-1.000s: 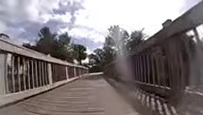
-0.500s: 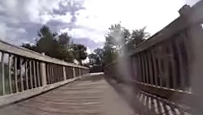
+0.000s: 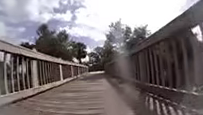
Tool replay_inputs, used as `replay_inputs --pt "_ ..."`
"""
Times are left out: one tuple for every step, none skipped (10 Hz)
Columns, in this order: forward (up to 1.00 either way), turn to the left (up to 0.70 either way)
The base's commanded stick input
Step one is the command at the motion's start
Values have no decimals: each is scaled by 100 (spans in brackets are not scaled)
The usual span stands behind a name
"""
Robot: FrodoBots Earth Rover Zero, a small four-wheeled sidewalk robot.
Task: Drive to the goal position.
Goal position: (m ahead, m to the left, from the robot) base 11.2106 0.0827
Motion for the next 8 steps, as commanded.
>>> replay_inputs --pt "69 12" --pt "69 13" --pt "69 5" --pt "69 7" --pt "69 9" --pt "69 12" --pt "69 13" --pt "69 11"
